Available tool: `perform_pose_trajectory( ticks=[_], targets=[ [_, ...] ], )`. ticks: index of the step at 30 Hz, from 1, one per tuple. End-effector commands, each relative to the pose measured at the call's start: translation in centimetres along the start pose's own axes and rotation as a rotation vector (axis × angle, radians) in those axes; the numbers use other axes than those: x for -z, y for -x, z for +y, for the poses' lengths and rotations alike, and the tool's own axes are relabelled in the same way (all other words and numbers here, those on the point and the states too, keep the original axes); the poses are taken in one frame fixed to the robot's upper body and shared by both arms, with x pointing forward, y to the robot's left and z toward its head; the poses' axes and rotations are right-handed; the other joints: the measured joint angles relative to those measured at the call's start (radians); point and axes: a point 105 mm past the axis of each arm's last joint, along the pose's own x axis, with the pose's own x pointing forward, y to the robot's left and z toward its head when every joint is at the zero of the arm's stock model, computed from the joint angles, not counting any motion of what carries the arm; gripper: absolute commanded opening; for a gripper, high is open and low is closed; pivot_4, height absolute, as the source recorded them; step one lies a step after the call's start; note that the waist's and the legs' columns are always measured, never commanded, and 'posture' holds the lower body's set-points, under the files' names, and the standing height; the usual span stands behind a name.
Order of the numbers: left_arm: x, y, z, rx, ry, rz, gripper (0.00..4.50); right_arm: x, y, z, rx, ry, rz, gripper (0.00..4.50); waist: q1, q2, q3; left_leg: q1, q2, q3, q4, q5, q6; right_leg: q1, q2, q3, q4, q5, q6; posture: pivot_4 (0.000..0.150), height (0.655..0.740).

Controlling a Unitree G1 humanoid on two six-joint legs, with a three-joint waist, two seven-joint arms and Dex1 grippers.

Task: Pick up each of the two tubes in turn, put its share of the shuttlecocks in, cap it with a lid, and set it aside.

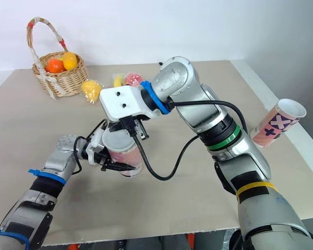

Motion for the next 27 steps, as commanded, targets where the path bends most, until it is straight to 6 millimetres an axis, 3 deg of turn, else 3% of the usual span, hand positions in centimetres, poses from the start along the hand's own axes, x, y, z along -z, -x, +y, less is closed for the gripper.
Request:
perform_pose_trajectory(
  ticks=[1, 14, 27],
  targets=[
    [2.0, 0.6, -0.2, -0.032, 0.067, 0.077, 2.33, -1.3, 0.7, 0.1, 0.015, 0.034, -0.038, 0.04, 0.000, 0.000, 0.000, 0.000, 0.000, 0.000, 0.000, 0.000, 0.000, 0.000, 0.000, 0.000, 0.000, 0.000, 0.000, 0.150, 0.7298],
    [2.3, 1.0, -0.2, -0.039, 0.071, 0.084, 2.33, 0.2, 0.8, 0.5, 0.012, 0.052, 0.055, 0.04, 0.000, 0.000, 0.000, 0.000, 0.000, 0.000, -0.001, 0.000, 0.000, 0.000, 0.000, 0.000, 0.000, 0.000, 0.000, 0.150, 0.7298],
    [2.1, 0.7, 0.0, -0.036, 0.069, 0.082, 2.33, -1.1, 1.0, -1.7, 0.099, 0.074, 0.000, 0.04, 0.000, 0.000, 0.000, 0.000, 0.000, -0.001, -0.001, 0.000, 0.000, 0.000, 0.000, -0.001, 0.000, 0.000, 0.000, 0.150, 0.7298]
  ],
)
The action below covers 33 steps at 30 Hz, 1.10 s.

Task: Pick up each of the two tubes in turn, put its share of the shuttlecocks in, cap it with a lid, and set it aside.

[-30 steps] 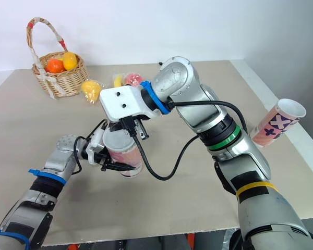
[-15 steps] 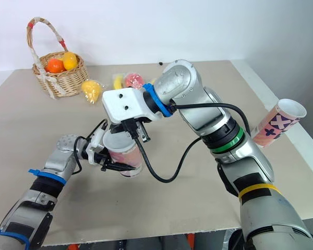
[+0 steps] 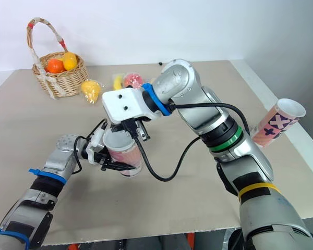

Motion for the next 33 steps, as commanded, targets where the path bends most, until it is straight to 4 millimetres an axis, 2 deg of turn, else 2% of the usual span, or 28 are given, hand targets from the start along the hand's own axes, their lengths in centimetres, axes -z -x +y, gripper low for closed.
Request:
perform_pose_trajectory(
  ticks=[1, 5, 14, 28, 29, 31, 33],
  targets=[
    [2.0, 0.6, -0.1, -0.035, 0.071, 0.081, 2.33, -1.1, 1.1, -1.2, 0.060, 0.053, -0.014, 0.04, 0.000, 0.000, 0.000, 0.000, 0.000, 0.000, 0.000, 0.000, 0.000, 0.000, 0.000, 0.000, 0.000, 0.000, 0.000, 0.150, 0.7298],
    [2.0, 0.6, -0.1, -0.037, 0.072, 0.081, 2.33, -1.4, 1.2, -1.3, 0.069, 0.062, -0.023, 0.04, 0.000, 0.000, 0.000, 0.000, 0.000, 0.000, 0.000, 0.000, 0.000, 0.000, 0.000, 0.000, 0.000, 0.000, 0.000, 0.150, 0.7298],
    [2.0, 0.7, -0.1, -0.042, 0.071, 0.081, 2.33, -0.5, 1.0, 0.5, 0.000, 0.058, 0.011, 0.04, 0.000, 0.000, 0.000, 0.000, 0.000, 0.000, 0.000, 0.000, 0.000, 0.000, 0.000, 0.000, 0.000, 0.000, 0.000, 0.150, 0.7298],
    [1.9, 0.7, -0.2, -0.043, 0.075, 0.081, 2.33, -0.9, 1.3, -0.1, 0.027, 0.072, 0.000, 0.04, 0.000, 0.000, 0.000, 0.000, 0.000, 0.000, -0.002, 0.000, 0.000, -0.001, 0.000, 0.000, 0.000, -0.001, -0.001, 0.150, 0.7298],
    [1.9, 0.7, -0.2, -0.043, 0.075, 0.081, 2.33, -0.9, 1.3, 0.0, 0.024, 0.072, 0.001, 0.51, 0.000, 0.000, 0.000, 0.000, 0.000, 0.000, -0.002, 0.000, 0.000, -0.001, 0.000, 0.000, 0.000, -0.001, -0.001, 0.150, 0.7298],
    [2.0, 0.7, -0.2, -0.043, 0.075, 0.081, 2.33, -0.8, 1.4, 0.1, 0.018, 0.070, 0.003, 0.95, 0.000, 0.000, 0.000, 0.000, 0.000, 0.000, -0.002, 0.000, 0.000, -0.001, 0.000, 0.000, 0.000, -0.001, -0.001, 0.150, 0.7298],
    [2.0, 0.7, -0.2, -0.042, 0.076, 0.081, 2.33, -0.7, 1.5, 0.3, 0.012, 0.064, 0.007, 2.04, 0.000, 0.000, 0.000, 0.000, 0.000, 0.000, -0.002, 0.000, 0.000, -0.001, 0.000, 0.000, 0.000, -0.001, -0.001, 0.150, 0.7298]
  ],
)
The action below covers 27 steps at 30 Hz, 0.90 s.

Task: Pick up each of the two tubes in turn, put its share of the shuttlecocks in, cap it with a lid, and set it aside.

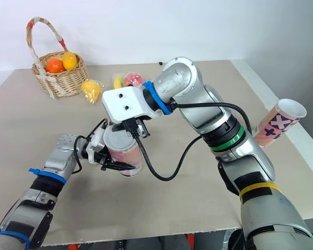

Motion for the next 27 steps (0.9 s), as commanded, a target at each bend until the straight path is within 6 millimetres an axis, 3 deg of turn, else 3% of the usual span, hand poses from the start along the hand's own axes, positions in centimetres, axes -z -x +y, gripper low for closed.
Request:
perform_pose_trajectory(
  ticks=[1, 5, 12, 17, 20, 27],
  targets=[
    [2.1, 0.7, -0.2, -0.043, 0.071, 0.080, 2.33, -0.8, 1.0, -0.2, 0.017, 0.035, -0.007, 2.58, 0.000, 0.000, 0.000, 0.000, 0.000, 0.000, 0.000, 0.000, 0.000, 0.000, 0.000, 0.000, 0.000, 0.000, 0.000, 0.150, 0.7298],
    [2.1, 0.8, -0.3, -0.039, 0.074, 0.081, 2.33, -0.9, 1.1, -0.5, 0.031, 0.024, -0.015, 4.46, 0.000, 0.000, 0.000, 0.000, 0.000, 0.000, 0.000, 0.000, 0.000, 0.000, 0.000, 0.000, 0.000, 0.000, 0.000, 0.150, 0.7298],
    [2.3, 0.7, -0.4, -0.032, 0.080, 0.083, 2.33, -2.1, 3.3, -2.0, 0.089, -0.032, -0.099, 4.46, 0.000, 0.000, 0.000, 0.000, 0.000, 0.000, 0.000, 0.000, 0.000, 0.000, 0.000, 0.000, 0.000, 0.000, 0.000, 0.150, 0.7298],
    [2.4, 0.7, -0.4, -0.031, 0.082, 0.085, 2.33, -1.5, 3.7, -1.4, 0.053, -0.110, -0.106, 4.46, 0.000, 0.000, 0.000, 0.000, 0.000, 0.000, -0.001, 0.000, 0.000, 0.000, 0.000, 0.000, 0.000, 0.000, -0.001, 0.150, 0.7298],
    [2.4, 0.7, -0.4, -0.032, 0.082, 0.085, 2.33, -0.7, 3.9, -1.1, 0.052, -0.163, -0.111, 3.68, 0.000, 0.000, 0.000, 0.000, 0.000, -0.001, -0.001, 0.000, 0.000, 0.000, 0.000, -0.001, 0.000, 0.000, -0.001, 0.150, 0.7298],
    [2.5, 0.7, -0.4, -0.036, 0.082, 0.084, 2.33, -0.3, 3.3, -0.1, -0.014, -0.204, -0.132, 0.37, 0.000, 0.000, 0.000, 0.000, 0.000, 0.000, -0.002, 0.000, 0.000, -0.001, 0.000, 0.000, 0.000, 0.000, -0.001, 0.150, 0.7298]
  ],
)
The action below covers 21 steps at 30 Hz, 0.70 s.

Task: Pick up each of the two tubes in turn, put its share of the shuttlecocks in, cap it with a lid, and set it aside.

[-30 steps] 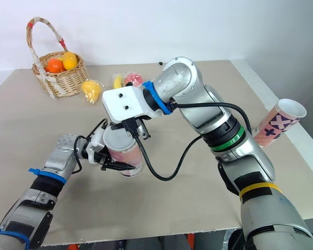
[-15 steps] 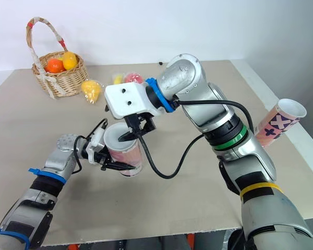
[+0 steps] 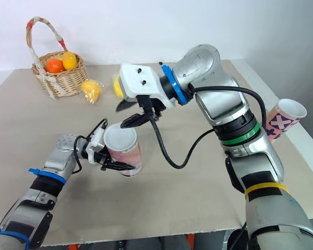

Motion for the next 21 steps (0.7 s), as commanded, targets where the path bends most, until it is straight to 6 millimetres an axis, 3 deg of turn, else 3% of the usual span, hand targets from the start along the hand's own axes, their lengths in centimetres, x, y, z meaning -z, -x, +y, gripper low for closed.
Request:
perform_pose_trajectory(
  ticks=[1, 7, 21],
  targets=[
    [2.5, 0.6, -0.3, -0.036, 0.083, 0.083, 2.33, -0.9, 0.2, 0.2, -0.027, 0.015, -0.026, 0.07, 0.000, 0.000, 0.000, 0.000, 0.000, 0.000, 0.000, 0.000, 0.000, 0.000, 0.000, 0.000, 0.000, 0.000, 0.000, 0.150, 0.7298],
    [2.5, 0.5, -0.2, -0.042, 0.083, 0.080, 2.33, -1.1, -0.7, 0.8, -0.088, 0.005, -0.025, 0.07, 0.000, 0.000, 0.000, 0.000, 0.000, 0.000, 0.000, 0.000, 0.000, 0.000, 0.000, 0.000, 0.000, 0.000, 0.000, 0.150, 0.7298],
    [2.6, 0.2, 0.0, -0.043, 0.083, 0.072, 2.33, -0.2, -2.4, -0.2, -0.106, 0.002, 0.068, 0.07, 0.001, 0.000, 0.000, 0.000, 0.000, -0.001, 0.000, 0.001, 0.000, 0.001, 0.000, -0.001, 0.000, 0.000, 0.000, 0.150, 0.7298]
  ],
)
